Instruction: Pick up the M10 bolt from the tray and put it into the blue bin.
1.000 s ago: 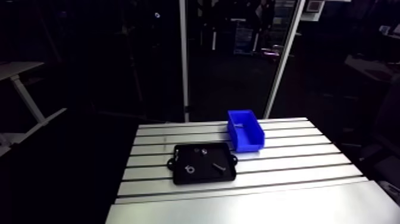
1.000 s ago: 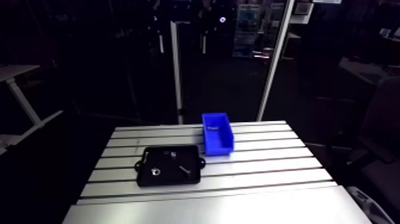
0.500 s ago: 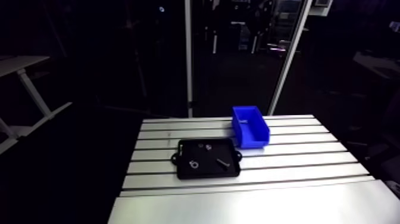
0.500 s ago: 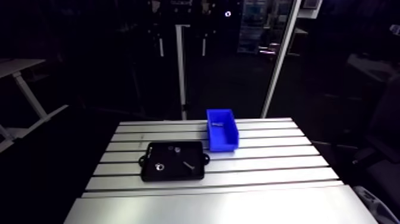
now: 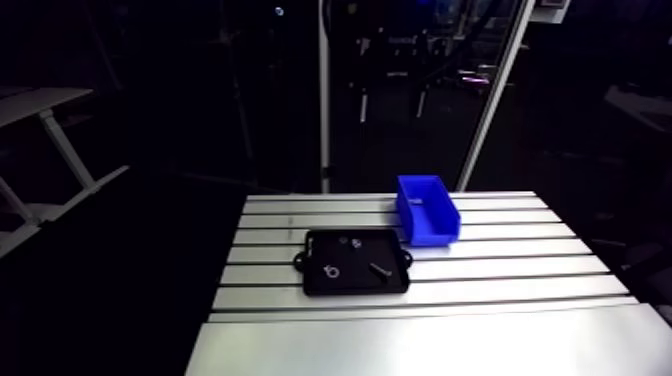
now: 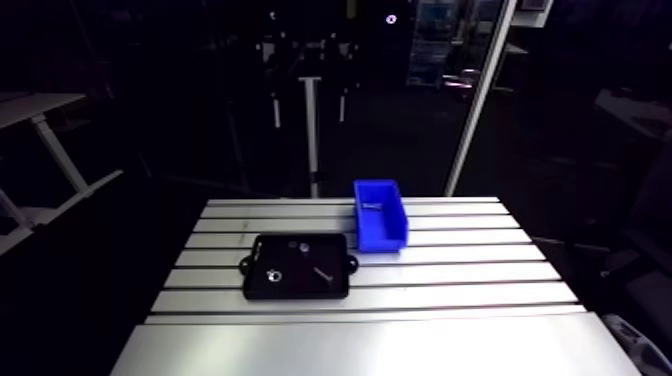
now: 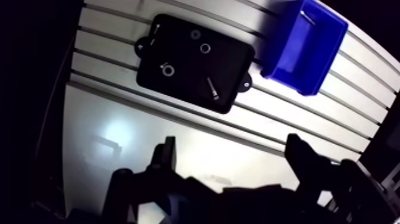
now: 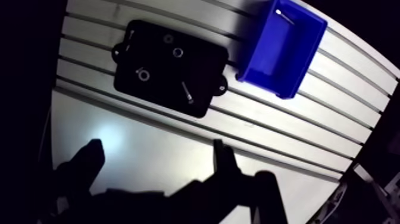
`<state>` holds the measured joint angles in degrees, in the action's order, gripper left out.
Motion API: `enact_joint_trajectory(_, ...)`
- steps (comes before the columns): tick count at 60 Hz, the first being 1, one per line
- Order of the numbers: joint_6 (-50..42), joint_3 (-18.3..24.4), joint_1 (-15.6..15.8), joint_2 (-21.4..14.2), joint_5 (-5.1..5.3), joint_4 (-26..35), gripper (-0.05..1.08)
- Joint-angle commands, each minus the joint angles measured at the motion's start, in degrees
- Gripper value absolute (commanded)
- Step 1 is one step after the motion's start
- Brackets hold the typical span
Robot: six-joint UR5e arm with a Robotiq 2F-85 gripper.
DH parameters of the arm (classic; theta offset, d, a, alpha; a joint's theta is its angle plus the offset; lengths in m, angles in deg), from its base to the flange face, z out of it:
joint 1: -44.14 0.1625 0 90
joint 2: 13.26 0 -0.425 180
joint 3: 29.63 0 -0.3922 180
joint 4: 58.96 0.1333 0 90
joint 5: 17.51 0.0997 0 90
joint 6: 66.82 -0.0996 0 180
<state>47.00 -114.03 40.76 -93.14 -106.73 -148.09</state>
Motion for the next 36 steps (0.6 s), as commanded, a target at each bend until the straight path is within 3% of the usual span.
enact_joint_trajectory(1,2.55,-3.38,0.04,0.03,-0.21,-4.55,0.01)
enact_joint_trajectory(15,4.23,-6.09,0.05,1.25,-0.37,-7.89,0.01)
enact_joint_trajectory(25,5.96,-9.49,0.05,2.21,-1.84,-12.93,0.01)
enact_joint_trajectory(36,9.93,-12.49,-0.03,3.08,-2.06,-15.60,0.01)
